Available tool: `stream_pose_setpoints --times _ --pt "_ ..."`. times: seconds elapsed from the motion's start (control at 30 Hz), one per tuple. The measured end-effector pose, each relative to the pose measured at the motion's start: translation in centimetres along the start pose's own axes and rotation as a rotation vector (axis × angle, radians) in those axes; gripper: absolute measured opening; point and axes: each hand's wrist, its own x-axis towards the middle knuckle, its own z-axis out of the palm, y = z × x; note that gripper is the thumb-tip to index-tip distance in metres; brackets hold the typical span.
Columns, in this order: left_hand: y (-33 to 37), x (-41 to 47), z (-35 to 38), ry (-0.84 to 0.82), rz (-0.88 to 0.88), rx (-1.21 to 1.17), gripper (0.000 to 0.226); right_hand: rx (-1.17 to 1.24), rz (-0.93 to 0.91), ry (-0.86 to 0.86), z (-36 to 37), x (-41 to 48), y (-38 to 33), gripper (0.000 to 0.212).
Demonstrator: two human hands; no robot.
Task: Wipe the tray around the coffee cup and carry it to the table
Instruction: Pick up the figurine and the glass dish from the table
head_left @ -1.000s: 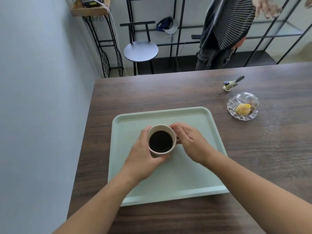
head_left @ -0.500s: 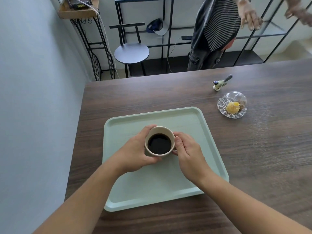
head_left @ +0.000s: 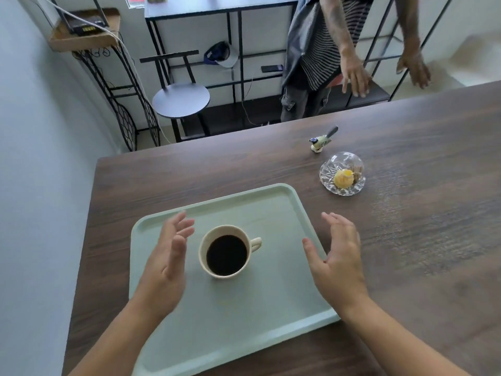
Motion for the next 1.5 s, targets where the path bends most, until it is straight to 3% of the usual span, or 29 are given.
stream_pose_setpoints --times 0.2,0.33,0.5,0.7,0.9,0.97,1.07,1.13,1.3,1.5 --pt "8.4 8.2 5.3 -0.045 0.22 0.072 0.078 -0.02 0.034 0.17 -0.6 5.7 0.5 0.07" --pt "10.9 14.2 11.1 -0.201 0.235 0.233 0.071 -0.145 0.125 0.21 -1.1 10.2 1.3 0.094" --pt "11.6 21.6 17.7 -0.246 0.247 0.416 0.074 -0.149 0.236 0.212 -1.4 14.7 2.6 0.114" --pt "12.2 28.3 22.6 -0.253 0.239 0.524 0.083 -0.124 0.297 0.109 -1.1 16.9 4.6 0.115" --pt "10.8 31.1 25.4 -0.301 0.244 0.668 0.087 -0.159 0.247 0.127 -0.4 17.5 5.5 0.107" --pt "10.2 31.5 25.7 -0.318 0.22 0.688 0.078 -0.172 0.226 0.12 0.0 17.7 5.6 0.104" --pt "9.5 31.4 25.8 -0.299 0.285 0.742 0.03 -0.202 0.216 0.119 0.3 17.8 5.5 0.099" --pt "9.1 31.2 25.4 -0.276 0.322 0.738 0.013 -0.222 0.206 0.13 0.5 17.8 5.3 0.097" --pt "7.1 30.7 21.7 -0.246 0.299 0.759 0.016 -0.201 0.143 0.149 0.9 17.7 5.1 0.092" --pt "2.4 28.4 10.6 -0.073 0.173 0.721 0.017 -0.025 0.024 0.029 2.8 18.1 2.8 0.088"
